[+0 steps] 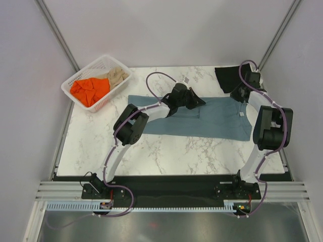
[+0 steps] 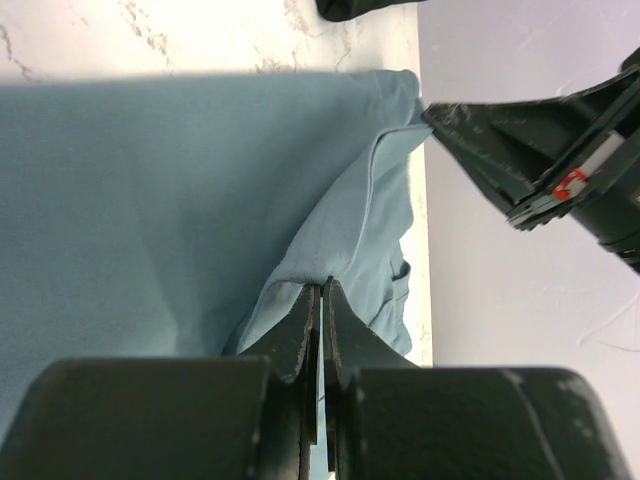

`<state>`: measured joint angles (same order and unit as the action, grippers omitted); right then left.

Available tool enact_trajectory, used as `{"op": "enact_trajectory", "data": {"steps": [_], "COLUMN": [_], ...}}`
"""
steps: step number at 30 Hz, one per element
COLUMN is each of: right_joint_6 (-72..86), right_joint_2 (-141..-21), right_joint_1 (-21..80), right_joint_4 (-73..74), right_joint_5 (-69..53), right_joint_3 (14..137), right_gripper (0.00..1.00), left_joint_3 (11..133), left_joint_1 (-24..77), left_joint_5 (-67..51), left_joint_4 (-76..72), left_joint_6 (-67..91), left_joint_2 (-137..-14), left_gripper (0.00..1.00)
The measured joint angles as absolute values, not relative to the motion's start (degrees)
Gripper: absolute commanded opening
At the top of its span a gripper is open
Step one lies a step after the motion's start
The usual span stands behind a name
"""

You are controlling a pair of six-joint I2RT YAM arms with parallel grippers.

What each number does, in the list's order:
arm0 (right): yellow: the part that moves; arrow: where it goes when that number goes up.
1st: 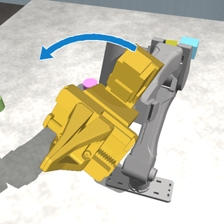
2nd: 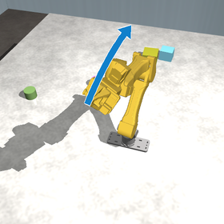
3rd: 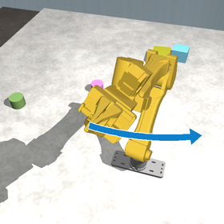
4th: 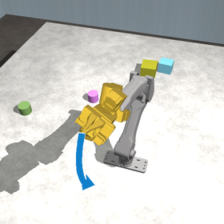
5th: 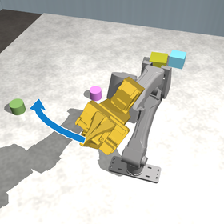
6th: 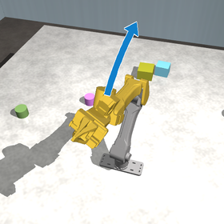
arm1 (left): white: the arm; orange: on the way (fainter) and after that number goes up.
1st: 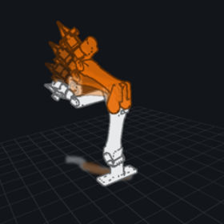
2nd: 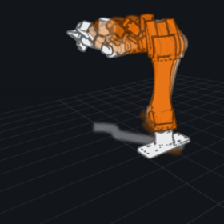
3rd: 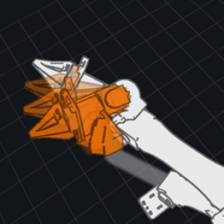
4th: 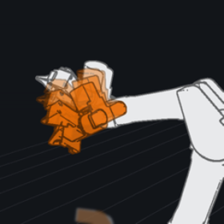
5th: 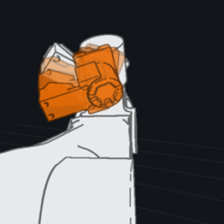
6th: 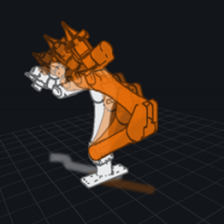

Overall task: Fold and stack the t-shirts
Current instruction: Fold the tshirt

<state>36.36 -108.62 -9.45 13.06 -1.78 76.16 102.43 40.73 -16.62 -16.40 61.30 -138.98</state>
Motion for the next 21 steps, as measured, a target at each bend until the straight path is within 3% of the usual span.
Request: {"op": "enact_trajectory", "data": {"steps": [8,11,14,15,21], "right_joint_6": [34.68,34.65,34.65,34.61,34.50], "right_joint_2": [-110.02,-110.96,-112.60,-113.27,-113.21], "right_joint_1": [-8.38,-8.10,-8.01,-7.99,-7.99], "right_joint_4": [10.00,9.82,10.22,10.79,17.76], "right_joint_5": [-2.74,-2.72,-2.70,-2.72,-0.89], "right_joint_3": [77.34,77.38,78.56,79.53,86.72], "right_gripper": [0.00,0.05,0.18,0.41,0.47], "left_joint_3": [102.43,102.41,102.08,101.73,96.33], "left_joint_1": [40.80,40.77,40.38,40.21,37.85], "left_joint_5": [-16.62,-16.62,-16.58,-16.60,-16.53], "left_joint_4": [-16.34,-16.25,-16.43,-16.45,-14.81], "left_joint_6": [61.32,61.34,61.45,61.45,60.93], "left_joint_2": [-139.79,-139.90,-139.90,-139.87,-136.94], "left_gripper": [0.03,0.10,0.21,0.25,0.28]}}
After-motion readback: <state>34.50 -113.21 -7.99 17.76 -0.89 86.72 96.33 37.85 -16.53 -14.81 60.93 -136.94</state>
